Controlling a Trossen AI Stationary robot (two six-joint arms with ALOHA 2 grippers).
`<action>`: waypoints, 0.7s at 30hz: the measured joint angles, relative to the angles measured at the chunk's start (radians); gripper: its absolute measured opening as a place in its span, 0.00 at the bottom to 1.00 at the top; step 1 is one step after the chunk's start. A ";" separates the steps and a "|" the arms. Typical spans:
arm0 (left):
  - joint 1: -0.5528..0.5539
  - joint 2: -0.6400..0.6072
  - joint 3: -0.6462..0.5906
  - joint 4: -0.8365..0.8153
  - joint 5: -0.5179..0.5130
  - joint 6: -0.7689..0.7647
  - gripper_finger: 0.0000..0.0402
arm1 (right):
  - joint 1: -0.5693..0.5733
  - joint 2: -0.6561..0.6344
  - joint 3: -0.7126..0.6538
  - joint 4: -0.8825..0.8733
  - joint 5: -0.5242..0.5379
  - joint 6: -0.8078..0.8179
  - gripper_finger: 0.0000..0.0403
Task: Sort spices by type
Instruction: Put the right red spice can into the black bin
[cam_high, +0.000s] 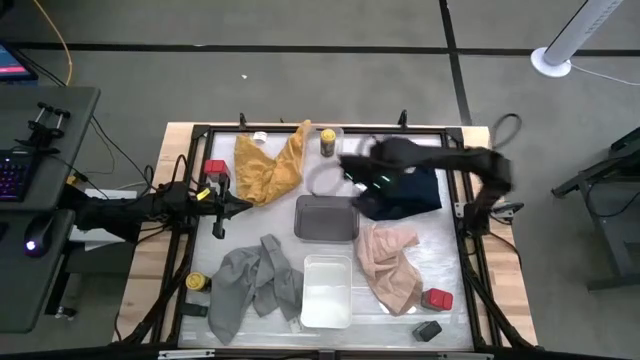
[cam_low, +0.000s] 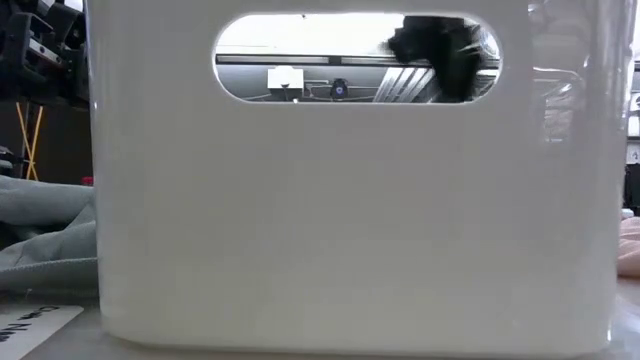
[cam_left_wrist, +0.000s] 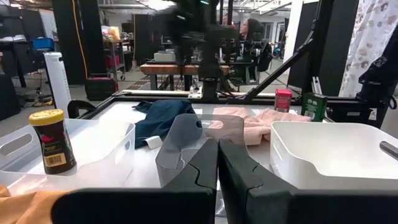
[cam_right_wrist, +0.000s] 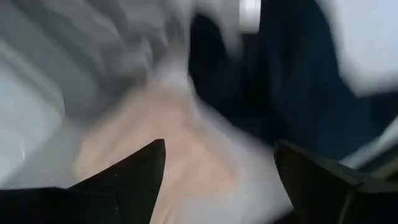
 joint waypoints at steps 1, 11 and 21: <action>0.000 0.000 0.000 0.000 0.000 0.000 0.00 | 0.029 -0.061 -0.078 0.006 -0.026 0.088 0.73; 0.000 0.000 0.000 0.000 0.000 0.000 0.00 | 0.482 -0.529 -0.552 0.265 -0.159 0.683 0.73; 0.000 0.000 0.000 0.000 0.000 0.000 0.00 | 0.858 -0.538 -0.697 0.466 -0.132 0.645 0.73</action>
